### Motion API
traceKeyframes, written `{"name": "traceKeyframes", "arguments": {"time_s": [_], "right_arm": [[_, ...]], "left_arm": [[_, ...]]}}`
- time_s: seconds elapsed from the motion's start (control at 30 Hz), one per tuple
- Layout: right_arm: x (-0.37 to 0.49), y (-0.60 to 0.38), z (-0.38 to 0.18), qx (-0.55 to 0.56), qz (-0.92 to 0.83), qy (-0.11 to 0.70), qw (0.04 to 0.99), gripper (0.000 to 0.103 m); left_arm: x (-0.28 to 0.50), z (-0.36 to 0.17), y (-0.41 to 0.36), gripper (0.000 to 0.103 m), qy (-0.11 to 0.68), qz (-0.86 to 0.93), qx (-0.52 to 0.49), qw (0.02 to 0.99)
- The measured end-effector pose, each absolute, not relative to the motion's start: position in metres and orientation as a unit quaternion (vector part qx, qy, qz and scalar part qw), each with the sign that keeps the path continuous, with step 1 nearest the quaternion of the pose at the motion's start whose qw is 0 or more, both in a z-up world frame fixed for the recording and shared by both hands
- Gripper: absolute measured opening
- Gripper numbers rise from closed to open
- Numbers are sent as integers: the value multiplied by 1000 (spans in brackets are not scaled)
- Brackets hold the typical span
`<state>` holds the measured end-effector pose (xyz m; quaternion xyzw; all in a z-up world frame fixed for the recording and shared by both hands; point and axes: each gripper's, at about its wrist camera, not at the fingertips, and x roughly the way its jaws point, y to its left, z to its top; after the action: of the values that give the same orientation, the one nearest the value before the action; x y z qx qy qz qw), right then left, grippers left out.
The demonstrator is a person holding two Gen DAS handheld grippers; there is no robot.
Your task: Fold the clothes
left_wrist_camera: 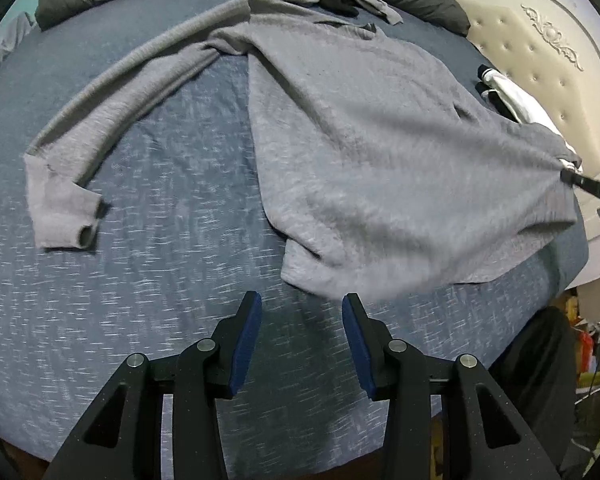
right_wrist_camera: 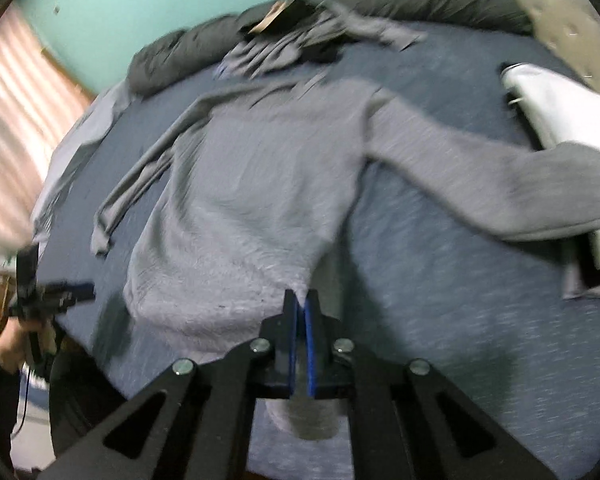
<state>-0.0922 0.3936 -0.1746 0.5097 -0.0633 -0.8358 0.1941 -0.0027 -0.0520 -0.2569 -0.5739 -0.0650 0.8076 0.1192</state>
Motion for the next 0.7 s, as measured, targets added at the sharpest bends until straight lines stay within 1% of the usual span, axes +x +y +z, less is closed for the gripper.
{"name": "traceKeyframes", "arguments": {"time_s": [0.17, 0.43, 0.47, 0.5, 0.53, 0.57, 0.6, 0.7], "right_arm": [[-101, 423, -183, 511, -843, -73, 148, 3], [-98, 433, -213, 527, -832, -99, 140, 5], [-98, 434, -215, 530, -831, -100, 136, 9], [-97, 435, -217, 533, -830, -102, 131, 17], [-95, 437, -218, 533, -831, -101, 125, 23], [-93, 440, -218, 532, -831, -105, 125, 35], [-90, 443, -219, 532, -830, -109, 126, 43], [-82, 452, -225, 540, -821, -128, 133, 45]], "left_arm": [[-10, -269, -41, 46, -59, 801, -583, 123], [-28, -289, -34, 46, -74, 795, -589, 123], [-33, -290, -34, 46, -74, 795, -590, 120], [-35, -292, -34, 46, -77, 795, -590, 117], [-38, -294, -35, 46, -83, 795, -589, 115], [-41, -297, -36, 46, -88, 795, -589, 113], [-43, -299, -37, 46, -93, 795, -589, 111], [-48, -307, -39, 46, -108, 790, -592, 114]]}}
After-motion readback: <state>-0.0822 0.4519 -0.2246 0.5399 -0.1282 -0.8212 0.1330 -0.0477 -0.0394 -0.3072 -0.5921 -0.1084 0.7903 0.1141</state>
